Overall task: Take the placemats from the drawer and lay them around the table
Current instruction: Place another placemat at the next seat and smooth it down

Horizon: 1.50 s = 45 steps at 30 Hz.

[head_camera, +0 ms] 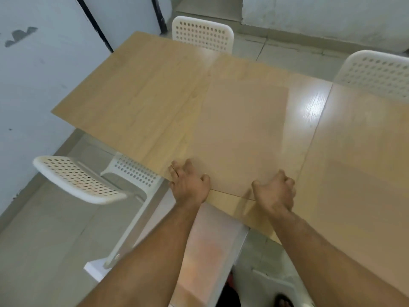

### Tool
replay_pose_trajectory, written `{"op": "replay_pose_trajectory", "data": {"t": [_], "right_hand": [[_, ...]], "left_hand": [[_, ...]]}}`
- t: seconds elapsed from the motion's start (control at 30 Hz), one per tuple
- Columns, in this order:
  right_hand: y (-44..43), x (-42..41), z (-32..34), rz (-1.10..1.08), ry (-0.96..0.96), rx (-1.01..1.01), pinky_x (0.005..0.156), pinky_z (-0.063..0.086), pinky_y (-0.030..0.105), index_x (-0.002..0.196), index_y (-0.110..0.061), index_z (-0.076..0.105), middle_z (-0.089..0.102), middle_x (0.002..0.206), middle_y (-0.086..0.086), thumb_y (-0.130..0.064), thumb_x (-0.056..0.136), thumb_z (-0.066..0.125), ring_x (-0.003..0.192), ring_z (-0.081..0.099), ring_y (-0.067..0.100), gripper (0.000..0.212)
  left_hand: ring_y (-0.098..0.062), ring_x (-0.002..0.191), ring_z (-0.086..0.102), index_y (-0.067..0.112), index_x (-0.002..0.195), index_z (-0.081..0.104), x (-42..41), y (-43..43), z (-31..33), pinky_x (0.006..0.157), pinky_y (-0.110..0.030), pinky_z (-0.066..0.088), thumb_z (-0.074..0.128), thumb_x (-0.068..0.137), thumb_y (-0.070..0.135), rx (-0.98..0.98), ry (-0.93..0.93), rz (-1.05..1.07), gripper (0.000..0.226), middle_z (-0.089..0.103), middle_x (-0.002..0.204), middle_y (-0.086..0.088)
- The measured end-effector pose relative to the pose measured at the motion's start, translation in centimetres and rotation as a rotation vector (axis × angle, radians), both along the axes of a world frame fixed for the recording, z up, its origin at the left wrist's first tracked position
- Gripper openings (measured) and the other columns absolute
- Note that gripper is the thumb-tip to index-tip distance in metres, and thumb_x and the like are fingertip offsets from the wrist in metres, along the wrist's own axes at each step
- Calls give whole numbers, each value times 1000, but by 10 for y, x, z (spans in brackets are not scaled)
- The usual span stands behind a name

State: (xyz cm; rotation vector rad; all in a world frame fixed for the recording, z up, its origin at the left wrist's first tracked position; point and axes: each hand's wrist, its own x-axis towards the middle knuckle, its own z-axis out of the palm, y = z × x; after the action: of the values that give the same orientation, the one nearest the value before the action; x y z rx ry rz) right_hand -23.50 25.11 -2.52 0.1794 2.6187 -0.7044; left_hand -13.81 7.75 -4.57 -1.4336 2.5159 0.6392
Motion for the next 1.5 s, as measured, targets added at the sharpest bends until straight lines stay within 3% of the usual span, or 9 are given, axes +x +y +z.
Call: {"op": "replay_pose_trajectory", "data": {"t": [0.33, 0.47, 0.6, 0.77, 0.9, 1.03, 1.13, 1.23, 1.5], "right_hand": [[-13, 29, -12, -272, 66, -30, 100, 44, 43, 137, -17, 52, 49, 132, 15, -28, 87, 61, 118, 52, 40, 52], [-17, 32, -4, -517, 67, -357, 94, 48, 32, 127, -17, 64, 69, 117, 7, -18, 86, 64, 108, 63, 30, 42], [-27, 40, -2, -674, -97, -775, 92, 56, 43, 101, -21, 66, 71, 107, 2, -18, 77, 75, 100, 68, 26, 26], [-34, 52, 1, -876, -421, -1219, 82, 58, 42, 110, -15, 64, 69, 117, 8, -1, 87, 71, 108, 65, 29, 28], [-39, 60, 0, -802, -587, -1264, 77, 57, 39, 113, -13, 59, 66, 113, 10, -3, 90, 69, 99, 66, 28, 27], [-45, 64, 10, -559, -635, -1186, 84, 54, 42, 117, -15, 60, 72, 112, 7, -10, 92, 68, 101, 69, 29, 27], [-42, 66, 10, -595, -647, -1172, 74, 57, 41, 119, -5, 59, 72, 112, 13, -10, 91, 69, 97, 71, 32, 30], [-39, 62, 11, -730, -639, -1266, 58, 57, 34, 114, -6, 55, 68, 106, 13, -6, 89, 70, 81, 73, 27, 29], [-28, 43, 16, -822, -562, -1200, 37, 39, 20, 89, -4, 55, 59, 81, 11, 5, 93, 48, 59, 52, 19, 12]], "left_hand": [[-27, 116, 49, 9, 135, 49, 7, -29, 5, 87, -37, 47, 64, 93, 41, -59, 128, 31, 55, 52, 127, -11], [-23, 83, 62, 5, 101, 64, 15, -38, 5, 63, -30, 47, 61, 98, 30, 49, 302, 179, 26, 66, 93, -5], [-16, 57, 47, 10, 68, 50, 14, -32, 12, 47, -25, 29, 57, 100, 30, 190, 396, 359, 38, 52, 62, 1], [-16, 59, 49, 5, 83, 68, 10, -29, 21, 49, -26, 32, 46, 104, 33, 204, 339, 407, 41, 66, 73, -8], [-23, 103, 58, 19, 105, 74, 13, -13, 27, 73, -31, 46, 44, 104, 35, -188, 370, 160, 34, 64, 123, -6], [-17, 73, 58, 8, 100, 70, 6, 3, 37, 59, -23, 42, 46, 103, 22, 436, 710, 574, 28, 65, 86, 0], [-21, 68, 57, 9, 104, 63, 0, 11, 45, 52, -27, 45, 48, 103, 17, 914, 816, 880, 17, 64, 96, -11], [-22, 66, 57, 2, 109, 60, 1, 15, 46, 43, -26, 44, 53, 101, 12, 1045, 855, 936, 14, 61, 97, -15], [-13, 57, 60, 13, 97, 67, 19, -2, 47, 61, -30, 39, 63, 93, 24, 1103, 517, 475, 12, 68, 76, -1]]}}
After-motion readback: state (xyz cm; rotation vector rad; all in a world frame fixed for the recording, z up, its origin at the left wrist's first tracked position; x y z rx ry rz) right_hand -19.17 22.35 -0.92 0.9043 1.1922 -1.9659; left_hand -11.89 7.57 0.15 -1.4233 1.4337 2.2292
